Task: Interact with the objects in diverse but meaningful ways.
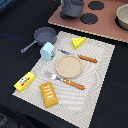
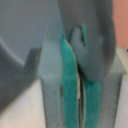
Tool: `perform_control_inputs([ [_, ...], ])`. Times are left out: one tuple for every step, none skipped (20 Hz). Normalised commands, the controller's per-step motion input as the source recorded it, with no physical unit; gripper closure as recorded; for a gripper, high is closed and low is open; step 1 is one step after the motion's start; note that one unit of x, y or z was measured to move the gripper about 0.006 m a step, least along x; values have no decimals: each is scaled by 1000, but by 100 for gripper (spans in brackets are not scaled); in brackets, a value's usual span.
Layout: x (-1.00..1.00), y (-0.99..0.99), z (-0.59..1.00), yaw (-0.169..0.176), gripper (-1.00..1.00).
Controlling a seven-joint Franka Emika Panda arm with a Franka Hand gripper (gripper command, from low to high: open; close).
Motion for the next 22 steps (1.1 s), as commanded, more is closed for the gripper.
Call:
perform_control_inputs([
  [780, 174, 200, -35, 100],
  [806, 174, 134, -35, 100],
  [903, 180, 94, -35, 100],
  [937, 194, 69, -38, 100],
  [969, 197, 71, -34, 100],
  [966, 177, 49, -35, 100],
  [974, 186, 49, -33, 100],
  [971, 186, 43, -33, 100],
  [966, 194, 29, -33, 100],
  [963, 206, 20, -32, 100],
  [951, 223, 0, -34, 100],
  [914, 251, 0, -36, 100],
  [829, 286, 0, -38, 100],
  [849, 369, 0, -25, 100],
  [854, 349, 6, -26, 100],
  [829, 337, 0, -29, 100],
  [814, 331, 0, -31, 100],
  [771, 331, 0, -33, 100],
  [754, 343, 0, -34, 100],
  [714, 354, 0, -34, 100],
  [689, 366, 0, -32, 100],
  [743, 406, 0, -30, 100],
])
